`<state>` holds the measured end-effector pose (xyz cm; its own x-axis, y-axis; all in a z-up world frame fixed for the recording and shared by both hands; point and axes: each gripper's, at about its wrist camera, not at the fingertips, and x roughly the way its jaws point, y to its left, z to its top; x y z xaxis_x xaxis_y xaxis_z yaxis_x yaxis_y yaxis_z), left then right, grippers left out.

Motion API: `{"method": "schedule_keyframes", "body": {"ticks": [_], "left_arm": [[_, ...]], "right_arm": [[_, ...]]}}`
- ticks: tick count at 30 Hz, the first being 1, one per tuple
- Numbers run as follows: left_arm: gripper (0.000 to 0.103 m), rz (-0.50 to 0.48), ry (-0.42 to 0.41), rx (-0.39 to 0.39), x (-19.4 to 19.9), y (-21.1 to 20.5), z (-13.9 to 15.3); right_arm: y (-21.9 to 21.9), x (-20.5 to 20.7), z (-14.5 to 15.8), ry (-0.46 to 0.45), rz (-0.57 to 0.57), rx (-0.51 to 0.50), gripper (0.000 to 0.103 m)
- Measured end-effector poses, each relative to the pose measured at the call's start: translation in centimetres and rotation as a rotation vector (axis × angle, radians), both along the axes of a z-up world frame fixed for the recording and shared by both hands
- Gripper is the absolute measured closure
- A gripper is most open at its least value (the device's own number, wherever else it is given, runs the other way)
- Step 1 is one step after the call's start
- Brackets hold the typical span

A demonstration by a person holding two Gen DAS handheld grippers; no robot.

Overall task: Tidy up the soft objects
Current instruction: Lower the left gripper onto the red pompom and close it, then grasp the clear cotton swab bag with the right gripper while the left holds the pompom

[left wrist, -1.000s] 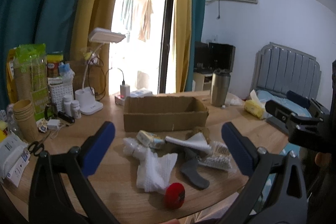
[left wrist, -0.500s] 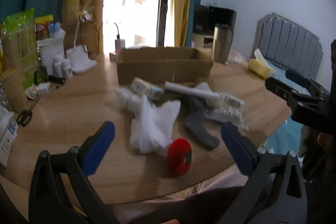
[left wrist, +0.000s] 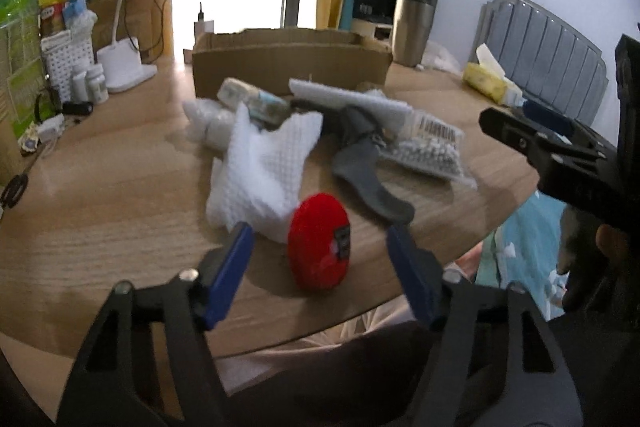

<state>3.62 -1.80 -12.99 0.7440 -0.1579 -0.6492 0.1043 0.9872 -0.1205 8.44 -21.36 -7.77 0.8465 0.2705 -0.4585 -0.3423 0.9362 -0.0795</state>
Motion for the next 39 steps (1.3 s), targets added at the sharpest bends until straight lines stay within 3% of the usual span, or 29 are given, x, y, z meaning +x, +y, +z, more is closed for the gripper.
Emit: {"method": "schedule_keyframes", "body": {"ticks": [2,13,29,35,39], "left_arm": [[0.045,-0.005,0.009,-0.006,0.0,-0.2,-0.3],[0.071,-0.018,0.029,-0.012,0.4,-0.2,-0.5],[0.073,-0.032,-0.045,-0.056,-1.1,0.8,1.2],[0.071,-0.052,0.092,-0.102,0.1,1.3,-0.8],[0.071,-0.041,0.088,-0.085,-0.2,1.2,-0.8]], "right_arm": [[0.0,0.2,-0.4,0.009,0.000,0.001,0.000],[0.6,2.5,-2.4,0.085,0.036,0.042,0.000],[2.2,4.5,-4.5,0.167,0.019,0.027,0.000],[2.3,4.6,-4.9,0.183,0.023,0.024,0.005],[2.2,4.5,-5.0,0.177,0.028,0.024,0.014]]}}
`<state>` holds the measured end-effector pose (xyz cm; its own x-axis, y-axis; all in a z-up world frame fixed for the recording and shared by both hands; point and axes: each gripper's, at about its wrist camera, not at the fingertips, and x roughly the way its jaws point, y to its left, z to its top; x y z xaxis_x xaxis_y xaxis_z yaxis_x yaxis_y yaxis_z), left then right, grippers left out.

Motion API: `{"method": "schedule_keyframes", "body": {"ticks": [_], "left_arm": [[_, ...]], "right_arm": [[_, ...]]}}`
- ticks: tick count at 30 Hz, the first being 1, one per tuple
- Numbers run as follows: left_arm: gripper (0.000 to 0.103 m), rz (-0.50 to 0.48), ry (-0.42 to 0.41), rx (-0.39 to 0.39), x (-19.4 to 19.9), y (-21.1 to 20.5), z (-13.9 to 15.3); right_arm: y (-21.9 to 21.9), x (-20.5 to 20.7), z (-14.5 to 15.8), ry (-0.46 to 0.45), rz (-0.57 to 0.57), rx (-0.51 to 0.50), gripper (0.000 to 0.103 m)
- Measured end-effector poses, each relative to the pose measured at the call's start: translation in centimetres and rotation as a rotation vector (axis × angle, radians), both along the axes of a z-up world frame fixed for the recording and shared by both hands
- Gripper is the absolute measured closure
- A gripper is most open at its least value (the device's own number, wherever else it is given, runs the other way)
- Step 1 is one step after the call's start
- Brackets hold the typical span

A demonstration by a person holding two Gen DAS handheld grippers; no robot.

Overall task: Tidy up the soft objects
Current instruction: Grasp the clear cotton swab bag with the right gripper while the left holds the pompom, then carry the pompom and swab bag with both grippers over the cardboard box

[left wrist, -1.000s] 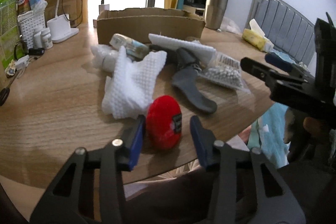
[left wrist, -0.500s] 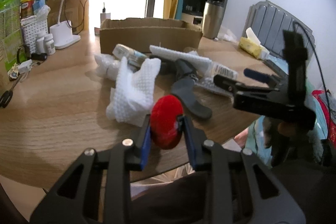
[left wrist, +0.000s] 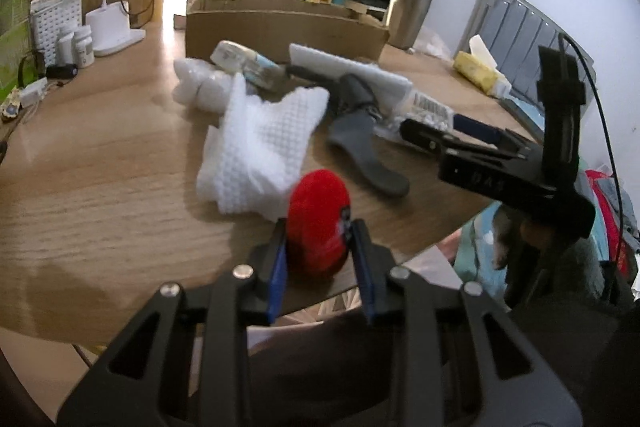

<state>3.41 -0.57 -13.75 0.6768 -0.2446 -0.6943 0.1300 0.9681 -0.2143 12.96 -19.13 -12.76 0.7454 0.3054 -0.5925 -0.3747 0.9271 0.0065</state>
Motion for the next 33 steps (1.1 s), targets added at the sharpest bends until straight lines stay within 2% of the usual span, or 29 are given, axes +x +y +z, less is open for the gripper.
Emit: {"method": "schedule_keyframes", "body": {"ticks": [7,9,18,23,28,33], "left_arm": [[0.071,0.022,-0.023,0.012,-0.9,0.3,0.3],[0.071,0.019,-0.031,0.022,-1.3,0.2,0.5],[0.071,0.042,-0.120,0.086,-2.4,0.0,1.8],[0.071,0.015,-0.082,0.084,-1.8,-0.3,1.0],[0.073,0.010,-0.088,0.085,-1.7,-0.5,1.1],[0.078,-0.016,-0.114,0.088,-1.6,-0.9,1.5]], "right_arm": [[0.1,-0.1,0.1,-0.005,0.022,-0.005,0.044],[0.2,-0.2,0.2,-0.009,0.028,-0.006,0.048],[-0.5,-0.6,0.7,-0.023,0.026,0.016,0.061],[-0.7,-0.7,0.7,-0.025,0.031,0.020,0.064],[-0.8,-0.9,0.8,-0.028,0.035,0.030,0.072],[-1.1,-1.3,1.2,-0.047,0.035,0.032,0.074]]}}
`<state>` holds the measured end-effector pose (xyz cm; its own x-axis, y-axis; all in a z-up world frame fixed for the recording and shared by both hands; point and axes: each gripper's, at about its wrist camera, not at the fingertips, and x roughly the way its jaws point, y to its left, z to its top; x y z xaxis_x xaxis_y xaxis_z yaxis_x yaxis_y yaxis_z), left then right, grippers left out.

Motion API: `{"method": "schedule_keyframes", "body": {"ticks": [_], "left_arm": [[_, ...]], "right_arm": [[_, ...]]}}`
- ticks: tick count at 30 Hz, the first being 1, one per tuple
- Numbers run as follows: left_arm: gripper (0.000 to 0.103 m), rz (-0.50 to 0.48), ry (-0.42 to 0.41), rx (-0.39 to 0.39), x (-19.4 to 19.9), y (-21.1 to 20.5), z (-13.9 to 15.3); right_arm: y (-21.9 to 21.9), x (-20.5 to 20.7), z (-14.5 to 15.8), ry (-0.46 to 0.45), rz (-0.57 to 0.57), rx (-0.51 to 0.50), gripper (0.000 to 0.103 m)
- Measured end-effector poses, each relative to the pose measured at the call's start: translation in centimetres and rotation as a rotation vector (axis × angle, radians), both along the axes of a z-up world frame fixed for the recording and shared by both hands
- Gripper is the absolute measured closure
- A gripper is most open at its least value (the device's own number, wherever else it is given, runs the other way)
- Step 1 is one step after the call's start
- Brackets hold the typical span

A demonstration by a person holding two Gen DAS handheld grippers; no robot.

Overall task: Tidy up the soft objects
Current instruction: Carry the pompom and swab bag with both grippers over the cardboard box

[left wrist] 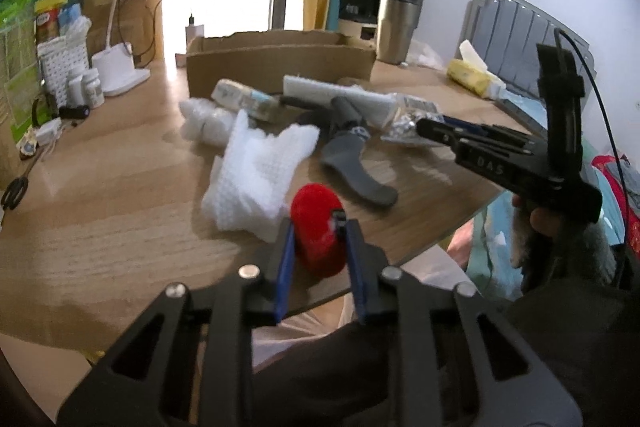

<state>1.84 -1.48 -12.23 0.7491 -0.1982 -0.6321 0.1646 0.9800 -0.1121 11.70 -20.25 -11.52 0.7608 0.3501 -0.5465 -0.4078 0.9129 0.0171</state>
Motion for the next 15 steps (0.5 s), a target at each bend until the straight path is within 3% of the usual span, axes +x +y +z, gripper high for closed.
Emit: {"method": "schedule_keyframes", "body": {"ticks": [15], "left_arm": [[0.079,-0.047,-0.083,-0.012,1.1,-0.9,2.9]], "right_arm": [[-1.3,-1.0,2.9,-0.077,-0.020,0.011,0.074]]}}
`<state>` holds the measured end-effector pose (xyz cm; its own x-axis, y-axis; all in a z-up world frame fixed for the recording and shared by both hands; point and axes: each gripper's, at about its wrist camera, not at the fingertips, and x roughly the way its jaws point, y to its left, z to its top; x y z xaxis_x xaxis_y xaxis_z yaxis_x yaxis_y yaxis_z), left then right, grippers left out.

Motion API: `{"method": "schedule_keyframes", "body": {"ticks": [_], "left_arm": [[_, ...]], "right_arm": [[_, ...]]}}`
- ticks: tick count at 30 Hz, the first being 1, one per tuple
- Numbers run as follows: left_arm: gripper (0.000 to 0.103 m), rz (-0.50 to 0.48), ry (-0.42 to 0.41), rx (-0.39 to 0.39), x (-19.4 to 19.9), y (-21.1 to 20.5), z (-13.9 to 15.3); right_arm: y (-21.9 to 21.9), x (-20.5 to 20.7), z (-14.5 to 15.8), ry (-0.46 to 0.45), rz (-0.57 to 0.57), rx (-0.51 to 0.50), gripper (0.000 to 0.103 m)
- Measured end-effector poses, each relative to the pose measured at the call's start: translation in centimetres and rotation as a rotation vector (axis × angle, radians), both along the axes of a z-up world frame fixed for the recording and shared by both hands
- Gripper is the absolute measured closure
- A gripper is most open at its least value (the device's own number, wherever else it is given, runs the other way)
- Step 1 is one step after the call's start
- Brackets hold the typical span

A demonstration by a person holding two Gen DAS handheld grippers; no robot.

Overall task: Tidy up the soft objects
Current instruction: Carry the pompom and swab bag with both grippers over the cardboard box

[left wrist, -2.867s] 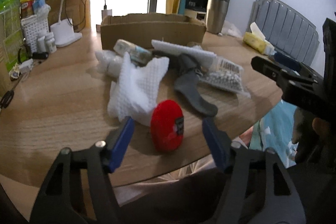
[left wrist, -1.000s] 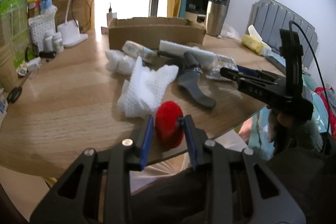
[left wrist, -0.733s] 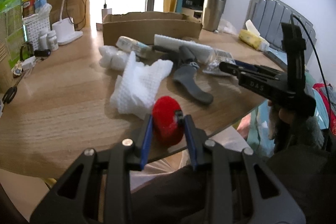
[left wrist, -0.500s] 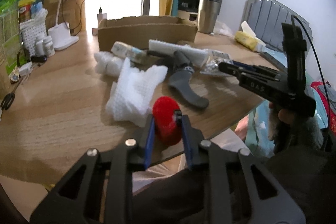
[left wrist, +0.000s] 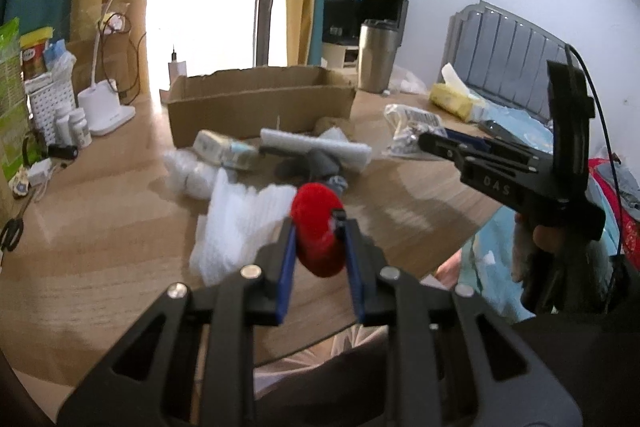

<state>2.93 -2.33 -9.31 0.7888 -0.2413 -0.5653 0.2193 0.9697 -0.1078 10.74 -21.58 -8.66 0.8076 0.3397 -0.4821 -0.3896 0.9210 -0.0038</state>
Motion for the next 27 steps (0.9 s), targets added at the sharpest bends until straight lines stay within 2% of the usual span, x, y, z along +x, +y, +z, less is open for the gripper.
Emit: {"method": "schedule_keyframes", "body": {"ticks": [10,27], "left_arm": [[0.079,0.001,-0.077,-0.035,1.0,0.5,2.7],[0.078,0.050,-0.140,-0.048,4.8,1.8,6.7]], "right_arm": [[-0.2,-0.1,2.4,-0.058,0.012,0.005,0.074],[1.0,3.8,5.1,-0.075,0.057,0.023,0.074]]}}
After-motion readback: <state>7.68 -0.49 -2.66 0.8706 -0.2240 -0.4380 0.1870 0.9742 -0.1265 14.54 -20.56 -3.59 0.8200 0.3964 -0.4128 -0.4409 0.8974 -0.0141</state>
